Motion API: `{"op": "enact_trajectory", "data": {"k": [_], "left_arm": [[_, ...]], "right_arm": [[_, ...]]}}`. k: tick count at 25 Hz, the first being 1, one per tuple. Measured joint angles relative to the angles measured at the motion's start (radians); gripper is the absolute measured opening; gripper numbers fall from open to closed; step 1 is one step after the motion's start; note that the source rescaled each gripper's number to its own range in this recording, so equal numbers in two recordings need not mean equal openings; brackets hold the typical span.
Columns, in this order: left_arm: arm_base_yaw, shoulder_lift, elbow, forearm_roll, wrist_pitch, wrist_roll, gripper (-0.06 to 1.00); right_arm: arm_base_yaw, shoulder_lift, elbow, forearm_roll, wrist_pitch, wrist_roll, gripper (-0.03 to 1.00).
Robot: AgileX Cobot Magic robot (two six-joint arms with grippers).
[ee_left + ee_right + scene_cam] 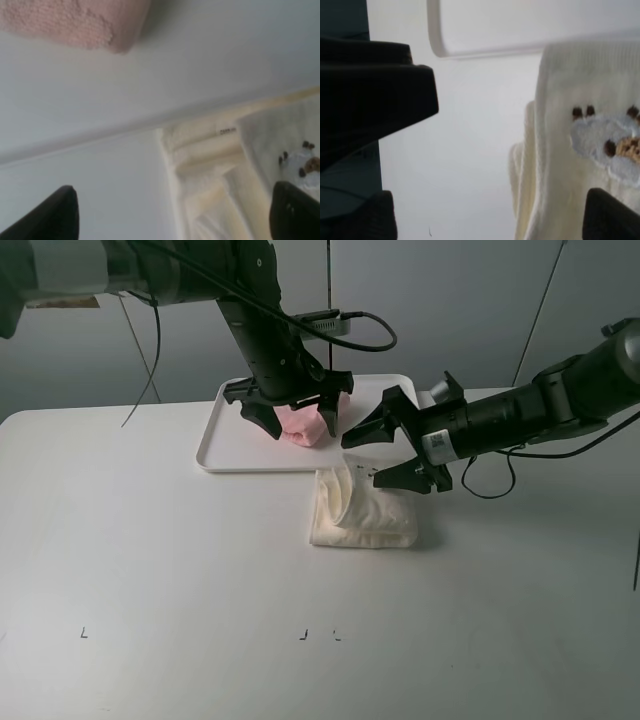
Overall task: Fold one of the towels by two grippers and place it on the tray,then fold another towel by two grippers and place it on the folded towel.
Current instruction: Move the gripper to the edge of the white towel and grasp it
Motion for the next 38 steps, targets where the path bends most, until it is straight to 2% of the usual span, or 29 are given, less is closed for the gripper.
{"op": "enact_trajectory", "data": {"k": [3,6,9,16,25,30,33,38], "left_arm": [[0.004,0.0,0.0,0.002,0.002,0.015,0.97],[0.008,0.0,0.0,0.0,0.012,0.023,0.97],[0.008,0.0,0.0,0.0,0.017,0.04,0.97],[0.01,0.0,0.0,-0.036,0.039,0.071,0.97],[0.01,0.0,0.0,-0.062,0.052,0.091,0.97],[0.01,0.0,0.0,-0.077,0.052,0.097,0.97],[0.01,0.0,0.0,-0.08,0.052,0.108,0.97],[0.01,0.0,0.0,-0.086,0.052,0.118,0.97]], "right_arm": [[-0.054,-0.02,0.0,-0.048,0.0,0.014,0.81],[-0.103,-0.025,0.0,-0.151,-0.015,0.058,0.81],[-0.113,-0.025,0.0,-0.258,-0.048,0.102,0.77],[-0.113,-0.025,0.0,-0.334,-0.078,0.135,0.75],[-0.113,0.069,0.0,-0.29,-0.051,0.13,0.75],[-0.069,0.084,0.0,-0.266,-0.063,0.096,0.71],[-0.033,0.085,0.0,-0.251,-0.103,0.087,0.62],[-0.022,0.085,0.0,-0.248,-0.135,0.057,0.2]]}}
